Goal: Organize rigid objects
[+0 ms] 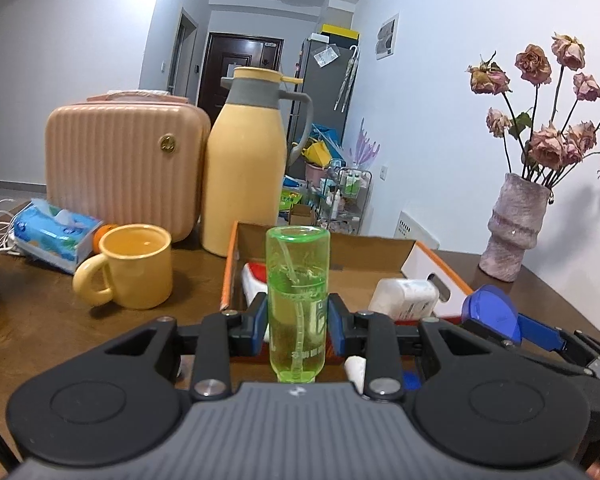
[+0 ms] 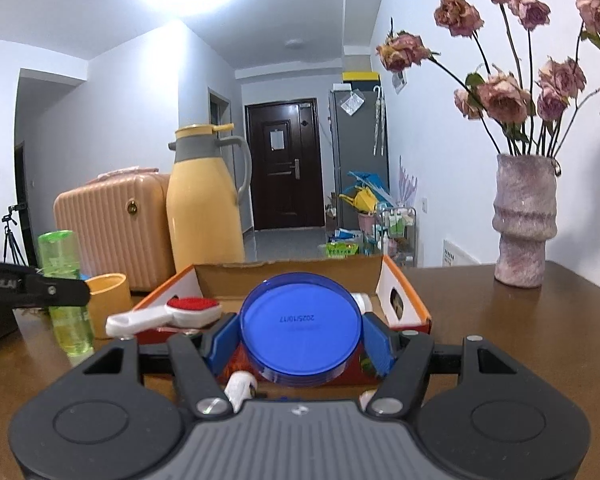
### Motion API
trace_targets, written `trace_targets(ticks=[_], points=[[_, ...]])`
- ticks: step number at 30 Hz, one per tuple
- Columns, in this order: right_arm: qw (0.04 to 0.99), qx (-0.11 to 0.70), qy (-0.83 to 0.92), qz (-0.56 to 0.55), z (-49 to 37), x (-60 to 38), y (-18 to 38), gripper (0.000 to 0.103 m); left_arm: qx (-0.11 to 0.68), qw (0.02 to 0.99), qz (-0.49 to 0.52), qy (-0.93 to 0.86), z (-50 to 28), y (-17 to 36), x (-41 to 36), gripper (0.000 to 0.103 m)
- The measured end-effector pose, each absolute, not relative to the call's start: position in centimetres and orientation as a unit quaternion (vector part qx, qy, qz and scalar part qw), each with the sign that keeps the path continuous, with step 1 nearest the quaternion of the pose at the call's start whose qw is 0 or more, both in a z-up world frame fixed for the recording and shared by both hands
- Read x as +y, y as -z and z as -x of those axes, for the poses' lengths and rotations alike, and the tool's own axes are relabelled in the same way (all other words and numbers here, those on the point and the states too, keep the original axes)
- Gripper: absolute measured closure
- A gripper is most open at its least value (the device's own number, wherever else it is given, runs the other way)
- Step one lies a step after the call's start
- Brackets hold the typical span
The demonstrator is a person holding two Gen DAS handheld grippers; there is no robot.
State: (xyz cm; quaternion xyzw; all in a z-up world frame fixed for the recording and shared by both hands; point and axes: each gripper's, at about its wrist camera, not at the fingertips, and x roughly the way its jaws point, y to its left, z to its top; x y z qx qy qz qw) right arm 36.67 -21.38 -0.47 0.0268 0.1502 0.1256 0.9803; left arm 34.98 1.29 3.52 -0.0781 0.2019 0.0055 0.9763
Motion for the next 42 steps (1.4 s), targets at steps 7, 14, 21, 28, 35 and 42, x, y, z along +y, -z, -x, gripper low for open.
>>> trace_targets(ticks=[7, 14, 21, 28, 35, 42], points=[[0.983, 0.136, -0.125, -0.021, -38.7, -21.3, -0.8, 0.038, 0.196, 0.977, 0.088, -0.006, -38.0, -4.3, -0.3, 0.072], [0.983, 0.138, -0.120, -0.023, -41.9, -21.0, -0.7, 0.038, 0.198, 0.975, 0.097, -0.004, -41.7, -4.1, -1.4, 0.072], [0.982, 0.142, -0.118, -0.028, -44.9, -20.8, -0.7, 0.038, 0.205, 0.973, 0.108, -0.009, -45.4, -3.7, -1.4, 0.072], [0.981, 0.152, -0.114, -0.034, -48.5, -20.4, -0.5, 0.038, 0.217, 0.969, 0.114, -0.017, -49.1, -3.2, -0.8, 0.072], [0.979, 0.165, -0.116, -0.025, -51.6, -19.6, 0.0, 0.038, 0.238, 0.964, 0.112, -0.023, -52.7, -2.1, -0.5, 0.072], [0.977, 0.178, -0.120, -0.007, -53.8, -18.7, 0.7, 0.038, 0.255, 0.961, 0.103, -0.030, -54.9, -1.1, -0.1, 0.072]])
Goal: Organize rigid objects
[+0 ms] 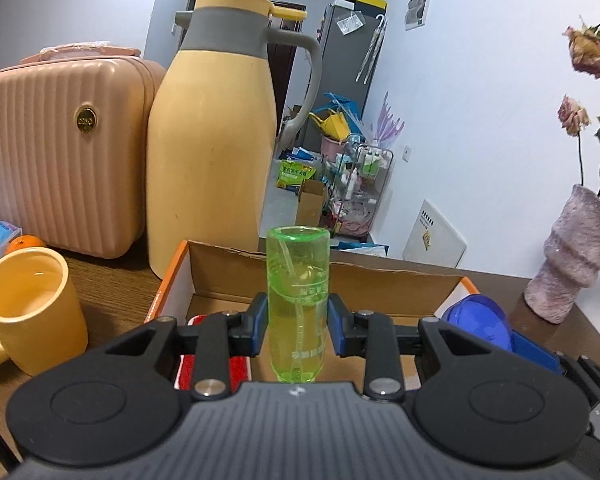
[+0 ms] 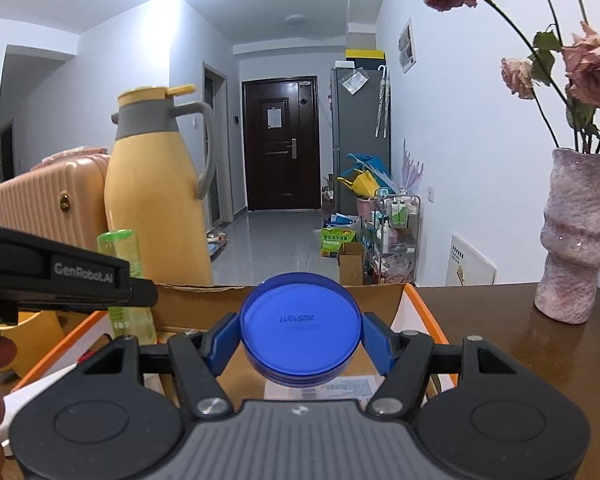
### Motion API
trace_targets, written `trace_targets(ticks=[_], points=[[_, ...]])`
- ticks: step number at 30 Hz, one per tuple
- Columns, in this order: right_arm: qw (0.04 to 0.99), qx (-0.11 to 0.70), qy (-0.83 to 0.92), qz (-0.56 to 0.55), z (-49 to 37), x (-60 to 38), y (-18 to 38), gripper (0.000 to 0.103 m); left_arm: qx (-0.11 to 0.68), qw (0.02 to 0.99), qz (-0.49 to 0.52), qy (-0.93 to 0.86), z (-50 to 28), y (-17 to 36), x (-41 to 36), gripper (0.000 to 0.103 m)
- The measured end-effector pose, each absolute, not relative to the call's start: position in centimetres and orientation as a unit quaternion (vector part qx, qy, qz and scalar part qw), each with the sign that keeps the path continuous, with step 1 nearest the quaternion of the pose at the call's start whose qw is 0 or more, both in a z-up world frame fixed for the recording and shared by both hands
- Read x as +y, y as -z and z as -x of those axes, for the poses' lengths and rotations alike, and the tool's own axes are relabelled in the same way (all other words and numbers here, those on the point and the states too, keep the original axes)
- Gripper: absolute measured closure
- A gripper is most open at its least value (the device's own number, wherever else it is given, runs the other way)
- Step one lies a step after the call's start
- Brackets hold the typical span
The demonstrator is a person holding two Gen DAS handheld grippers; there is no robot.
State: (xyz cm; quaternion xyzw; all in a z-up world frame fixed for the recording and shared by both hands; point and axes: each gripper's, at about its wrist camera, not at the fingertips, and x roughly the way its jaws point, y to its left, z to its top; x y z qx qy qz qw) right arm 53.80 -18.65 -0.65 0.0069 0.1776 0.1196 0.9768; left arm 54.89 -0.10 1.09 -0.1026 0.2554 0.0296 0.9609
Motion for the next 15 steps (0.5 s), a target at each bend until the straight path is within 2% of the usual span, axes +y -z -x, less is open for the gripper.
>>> trace_targets(ticks=[7, 8, 9, 10, 11, 13, 14, 15], points=[[0.974, 0.191, -0.118, 0.004, -54.7, -18.5, 1.1, 0.037, 0.280, 0.956, 0.084, -0.025, -55.4, -0.6, -0.5, 0.071], [0.974, 0.193, -0.117, 0.004, -54.7, -18.6, 1.1, 0.037, 0.279, 0.956, 0.081, -0.025, -55.4, -0.6, -0.6, 0.062], [0.974, 0.194, -0.117, 0.003, -54.7, -18.7, 1.1, 0.037, 0.277, 0.957, 0.079, -0.026, -55.3, -0.7, -0.7, 0.039], [0.973, 0.198, -0.117, 0.004, -54.8, -18.8, 1.1, 0.036, 0.270, 0.959, 0.079, -0.028, -55.0, -0.8, -0.7, 0.028], [0.972, 0.205, -0.117, 0.004, -55.0, -18.9, 1.2, 0.027, 0.259, 0.962, 0.077, -0.031, -54.7, -1.0, -0.7, 0.016], [0.971, 0.211, -0.110, 0.002, -55.2, -19.1, 1.3, 0.012, 0.244, 0.967, 0.069, -0.037, -54.2, -1.4, -0.8, 0.007], [0.971, 0.212, -0.106, 0.003, -55.3, -19.2, 1.3, 0.006, 0.240, 0.968, 0.065, -0.040, -53.9, -1.5, -0.9, 0.000], [0.972, 0.213, -0.101, 0.004, -55.4, -19.4, 1.3, 0.004, 0.233, 0.970, 0.062, -0.042, -53.7, -1.5, -0.9, 0.000]])
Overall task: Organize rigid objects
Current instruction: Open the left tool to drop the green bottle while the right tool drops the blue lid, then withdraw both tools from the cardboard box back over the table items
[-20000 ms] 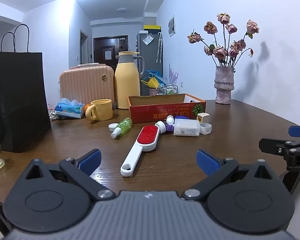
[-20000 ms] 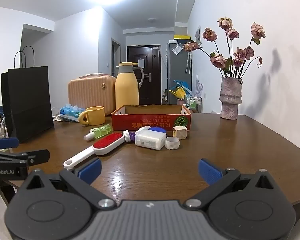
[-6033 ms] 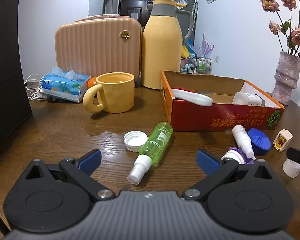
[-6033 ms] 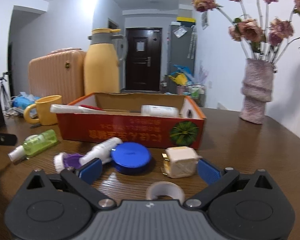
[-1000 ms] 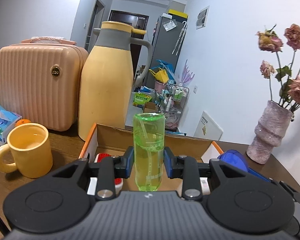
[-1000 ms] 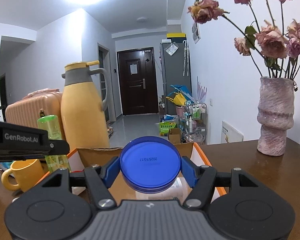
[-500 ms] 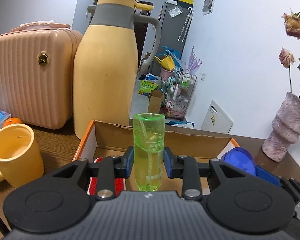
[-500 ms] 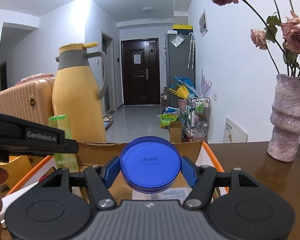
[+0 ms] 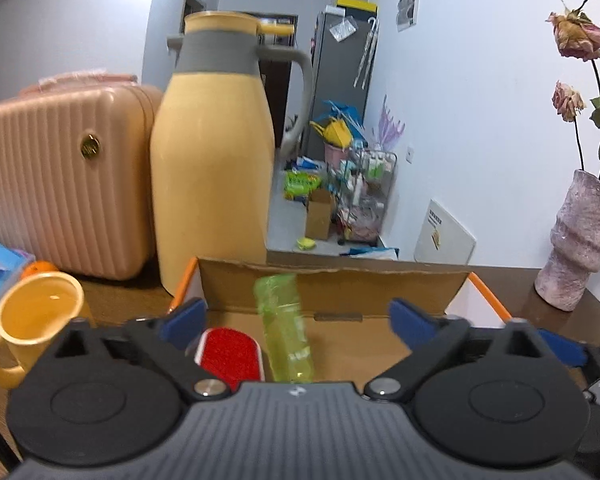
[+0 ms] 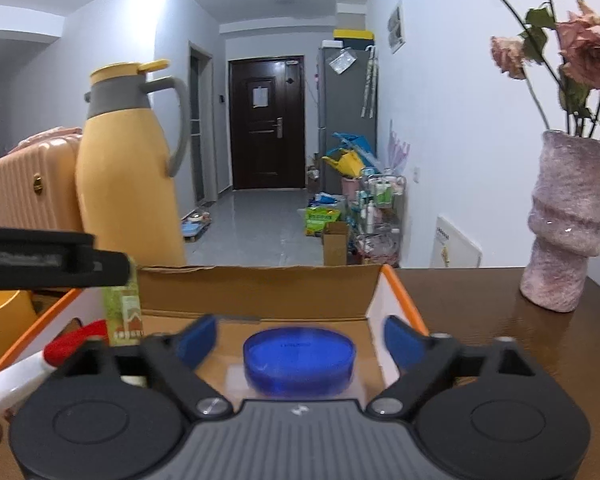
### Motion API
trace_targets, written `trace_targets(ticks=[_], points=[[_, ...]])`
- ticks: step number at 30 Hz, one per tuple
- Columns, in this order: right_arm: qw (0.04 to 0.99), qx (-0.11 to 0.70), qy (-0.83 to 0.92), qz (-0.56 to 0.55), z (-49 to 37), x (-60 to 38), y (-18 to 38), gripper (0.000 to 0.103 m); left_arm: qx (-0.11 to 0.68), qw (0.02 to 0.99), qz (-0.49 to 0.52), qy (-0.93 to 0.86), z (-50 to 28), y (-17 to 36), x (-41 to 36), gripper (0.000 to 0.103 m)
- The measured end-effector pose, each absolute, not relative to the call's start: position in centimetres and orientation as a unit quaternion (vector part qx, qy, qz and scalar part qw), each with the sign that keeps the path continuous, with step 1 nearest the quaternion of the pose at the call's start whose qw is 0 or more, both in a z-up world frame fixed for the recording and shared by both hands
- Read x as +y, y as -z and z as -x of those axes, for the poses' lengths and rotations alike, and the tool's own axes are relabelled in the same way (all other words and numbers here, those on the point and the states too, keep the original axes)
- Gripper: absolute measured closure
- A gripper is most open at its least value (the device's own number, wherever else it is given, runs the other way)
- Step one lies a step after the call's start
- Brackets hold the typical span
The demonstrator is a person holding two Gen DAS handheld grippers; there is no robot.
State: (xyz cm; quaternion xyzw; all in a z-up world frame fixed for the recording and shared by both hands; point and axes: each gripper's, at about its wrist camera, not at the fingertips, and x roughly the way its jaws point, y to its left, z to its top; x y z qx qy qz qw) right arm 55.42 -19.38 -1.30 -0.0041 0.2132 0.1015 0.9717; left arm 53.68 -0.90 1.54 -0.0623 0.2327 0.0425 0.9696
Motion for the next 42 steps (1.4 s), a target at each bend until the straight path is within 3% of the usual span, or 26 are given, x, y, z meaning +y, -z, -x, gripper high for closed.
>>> trace_targets(ticks=[2, 19, 42], points=[[0.974, 0.209, -0.091, 0.004, -55.4, -19.7, 1.3, 0.000, 0.229, 0.971, 0.054, -0.044, -53.5, -1.6, -1.1, 0.000], [0.974, 0.215, -0.071, 0.006, -55.4, -20.5, 1.1, 0.000, 0.232, 0.970, 0.038, -0.057, -52.9, -1.6, -1.4, 0.000], [0.978, 0.191, -0.083, 0.014, -49.7, -21.3, 0.1, 0.000, 0.196, 0.979, 0.011, -0.062, -45.9, -1.6, 0.3, 0.000]])
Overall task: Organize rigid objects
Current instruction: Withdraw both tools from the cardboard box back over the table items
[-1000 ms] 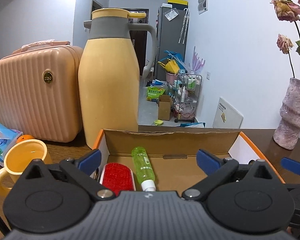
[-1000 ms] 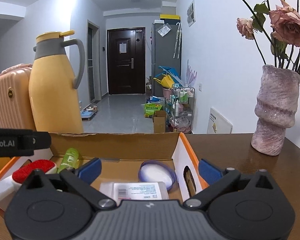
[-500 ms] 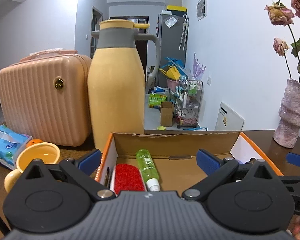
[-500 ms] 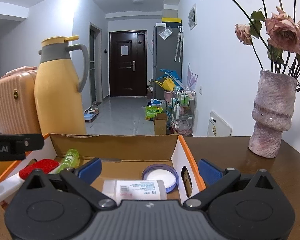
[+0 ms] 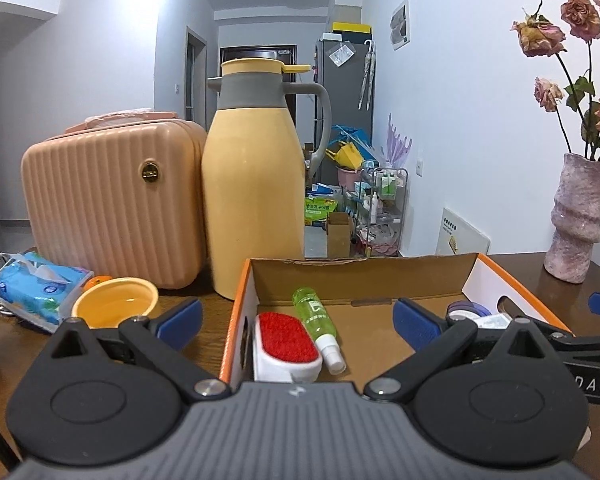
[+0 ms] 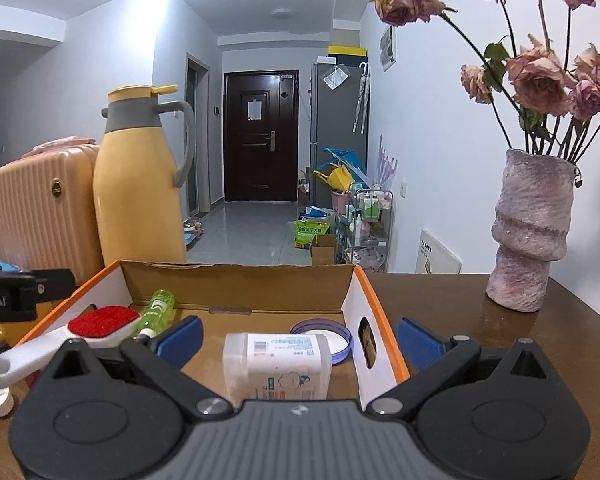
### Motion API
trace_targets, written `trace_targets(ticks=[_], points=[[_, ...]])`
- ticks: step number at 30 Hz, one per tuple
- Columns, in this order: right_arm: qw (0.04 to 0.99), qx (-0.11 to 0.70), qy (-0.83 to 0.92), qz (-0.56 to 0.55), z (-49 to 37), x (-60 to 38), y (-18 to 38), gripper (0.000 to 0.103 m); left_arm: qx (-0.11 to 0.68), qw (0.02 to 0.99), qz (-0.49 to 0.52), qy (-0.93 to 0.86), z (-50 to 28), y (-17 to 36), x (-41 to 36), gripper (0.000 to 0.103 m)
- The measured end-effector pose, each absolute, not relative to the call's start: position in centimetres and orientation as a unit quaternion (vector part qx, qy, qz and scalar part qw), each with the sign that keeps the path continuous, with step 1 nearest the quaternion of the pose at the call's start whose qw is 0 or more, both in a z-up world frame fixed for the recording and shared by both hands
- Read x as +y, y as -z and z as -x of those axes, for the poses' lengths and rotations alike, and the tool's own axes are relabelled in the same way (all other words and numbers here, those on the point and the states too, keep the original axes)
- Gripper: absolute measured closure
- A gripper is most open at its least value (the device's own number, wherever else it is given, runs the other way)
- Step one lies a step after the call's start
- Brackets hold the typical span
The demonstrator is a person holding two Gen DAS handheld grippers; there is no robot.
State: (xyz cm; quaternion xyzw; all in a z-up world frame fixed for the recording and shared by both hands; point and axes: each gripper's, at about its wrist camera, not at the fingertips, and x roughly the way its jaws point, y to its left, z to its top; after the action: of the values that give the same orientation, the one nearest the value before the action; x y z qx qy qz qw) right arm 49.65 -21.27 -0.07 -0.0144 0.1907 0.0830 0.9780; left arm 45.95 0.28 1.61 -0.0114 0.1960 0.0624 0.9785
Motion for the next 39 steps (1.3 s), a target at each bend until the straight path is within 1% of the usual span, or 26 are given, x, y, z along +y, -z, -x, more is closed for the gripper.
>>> trace_targets(ticks=[18, 29, 39], points=[[0.983, 0.166, -0.078, 0.017, -42.7, -21.9, 0.7, 0.000, 0.178, 0.980, 0.027, -0.081, -38.2, -0.8, 1.8, 0.000], [0.985, 0.154, -0.082, 0.014, -37.3, -23.0, 1.6, 0.000, 0.195, 0.978, 0.022, -0.074, -33.5, 0.5, 3.5, 0.000], [0.983, 0.164, -0.074, 0.026, -33.1, -24.4, 3.3, 0.000, 0.205, 0.977, 0.017, -0.052, -30.2, 1.7, 4.6, 0.000]])
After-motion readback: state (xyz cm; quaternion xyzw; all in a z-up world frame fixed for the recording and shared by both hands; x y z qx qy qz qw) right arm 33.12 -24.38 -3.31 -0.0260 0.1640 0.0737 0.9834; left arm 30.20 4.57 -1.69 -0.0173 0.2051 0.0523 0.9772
